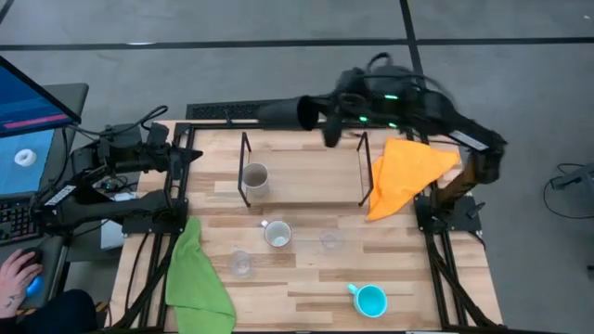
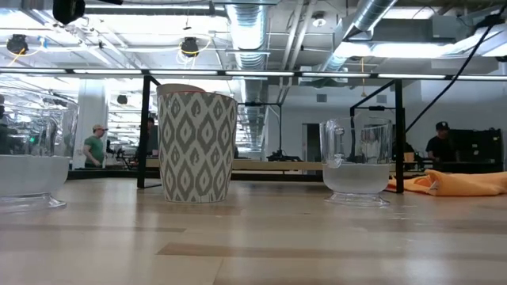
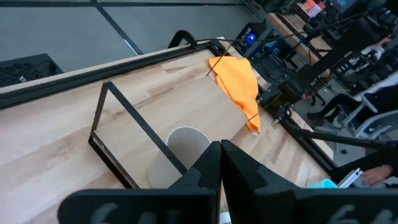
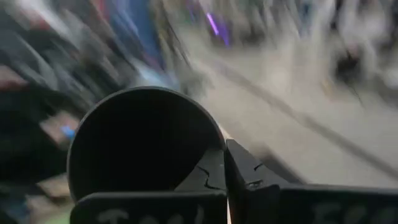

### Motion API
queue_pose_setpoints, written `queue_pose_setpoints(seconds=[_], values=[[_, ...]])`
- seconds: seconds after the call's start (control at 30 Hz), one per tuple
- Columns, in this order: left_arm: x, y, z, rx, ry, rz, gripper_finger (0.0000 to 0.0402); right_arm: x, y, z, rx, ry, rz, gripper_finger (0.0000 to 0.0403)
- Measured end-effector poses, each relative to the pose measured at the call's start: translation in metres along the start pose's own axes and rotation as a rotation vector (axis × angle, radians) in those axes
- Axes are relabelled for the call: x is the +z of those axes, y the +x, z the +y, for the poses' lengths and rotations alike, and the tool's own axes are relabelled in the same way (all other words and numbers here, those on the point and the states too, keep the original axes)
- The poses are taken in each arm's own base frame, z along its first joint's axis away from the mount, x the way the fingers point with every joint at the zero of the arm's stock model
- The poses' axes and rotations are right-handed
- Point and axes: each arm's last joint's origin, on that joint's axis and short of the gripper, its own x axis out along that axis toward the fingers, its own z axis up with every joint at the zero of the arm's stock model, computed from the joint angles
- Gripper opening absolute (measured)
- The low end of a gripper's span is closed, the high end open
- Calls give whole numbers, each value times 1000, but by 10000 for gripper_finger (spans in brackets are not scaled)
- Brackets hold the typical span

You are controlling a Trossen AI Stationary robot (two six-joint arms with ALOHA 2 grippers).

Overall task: Stack small to large cups/mugs on shelf
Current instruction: Put the black cup on the shelf

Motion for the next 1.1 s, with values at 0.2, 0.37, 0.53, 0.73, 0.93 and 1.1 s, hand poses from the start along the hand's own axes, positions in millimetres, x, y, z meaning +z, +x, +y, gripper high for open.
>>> queue_pose_setpoints(seconds=[0.2,0.37,0.53,0.73,0.93,1.1], values=[[0,0,0,0,0,0,0,-30,59,-22,-100,12,249,5],[0,0,0,0,1,0,0,-66,111,-23,-121,-6,409,5],[0,0,0,7,1,-5,0,-96,145,-24,-81,13,538,5],[0,0,0,8,1,-5,0,-125,171,-25,-98,5,648,6],[0,0,0,9,1,-6,0,-152,192,-29,-111,2,753,6],[0,0,0,10,1,-6,0,-160,197,-30,-104,1,784,6]])
